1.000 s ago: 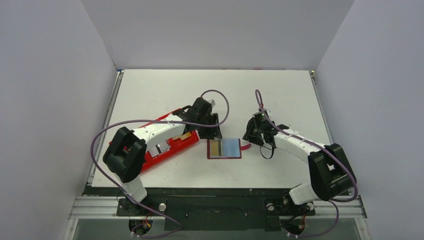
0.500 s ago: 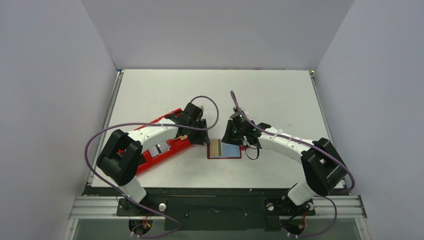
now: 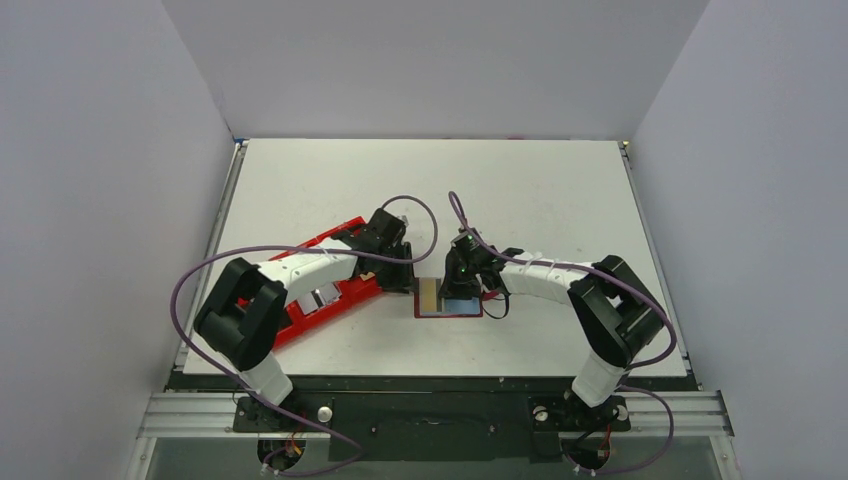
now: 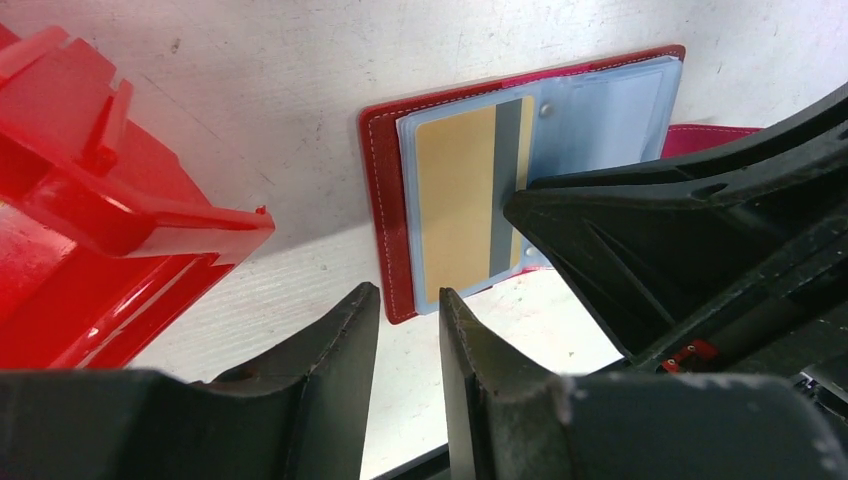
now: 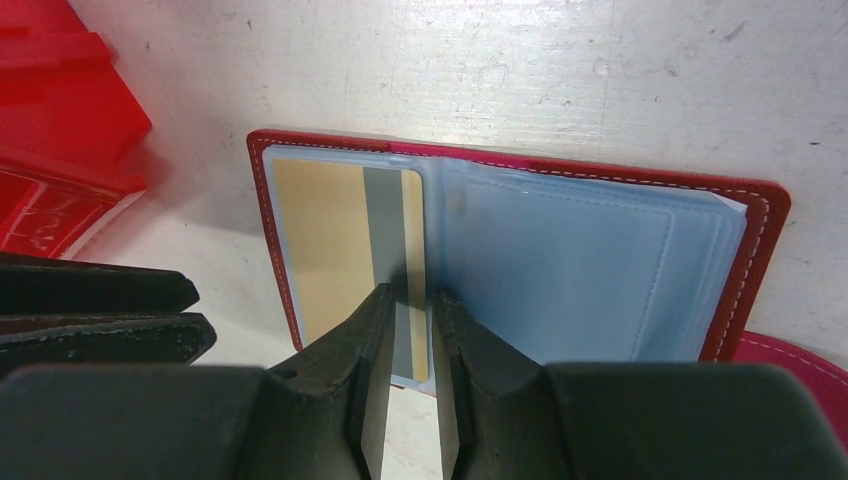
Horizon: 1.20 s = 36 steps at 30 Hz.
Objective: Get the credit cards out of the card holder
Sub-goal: Remove the credit card from the card holder.
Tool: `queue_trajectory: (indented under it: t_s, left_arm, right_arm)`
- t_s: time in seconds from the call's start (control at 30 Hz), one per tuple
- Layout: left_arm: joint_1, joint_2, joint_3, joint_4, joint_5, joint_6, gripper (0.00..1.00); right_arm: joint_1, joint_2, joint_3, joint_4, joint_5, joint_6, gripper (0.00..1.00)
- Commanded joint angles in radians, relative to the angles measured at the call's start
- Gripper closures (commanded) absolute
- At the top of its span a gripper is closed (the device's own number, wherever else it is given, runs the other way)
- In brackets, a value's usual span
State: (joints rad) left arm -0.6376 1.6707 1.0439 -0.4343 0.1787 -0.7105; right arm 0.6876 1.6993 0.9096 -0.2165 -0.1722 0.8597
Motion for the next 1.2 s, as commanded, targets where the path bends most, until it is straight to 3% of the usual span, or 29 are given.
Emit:
queue_trajectory:
  t_s: [0.0, 0.43, 0.67, 0.9, 1.17]
  left_arm:
    - [-0.006, 0.031, 0.042, 0.039, 0.022, 0.02, 0.74]
    - [-0.036, 0.128, 0.086, 0.051, 0.022, 0.013, 0.81]
    - [-0.053, 0.175, 0.099, 0.056, 0.004, 0.003, 0.91]
    - [-0.062, 0.207, 0.104, 0.039, -0.027, -0.021, 1.0]
    - [-0.074, 0.22, 0.097, 0.019, -0.054, -0.046, 1.0]
  right_arm:
    - [-0.003, -0.001, 0.003, 0.036, 0.025, 0.005, 0.82]
    - [-0.003, 0.008, -0.038, 0.041, 0.043, 0.003, 0.72]
    - [-0.008, -0.001, -0.072, 0.081, 0.022, 0.016, 0.71]
    - [-0.059, -0.014, -0.165, 0.255, -0.104, 0.078, 0.72]
    - [-0.151, -0.034, -0.277, 0.491, -0.25, 0.163, 0.77]
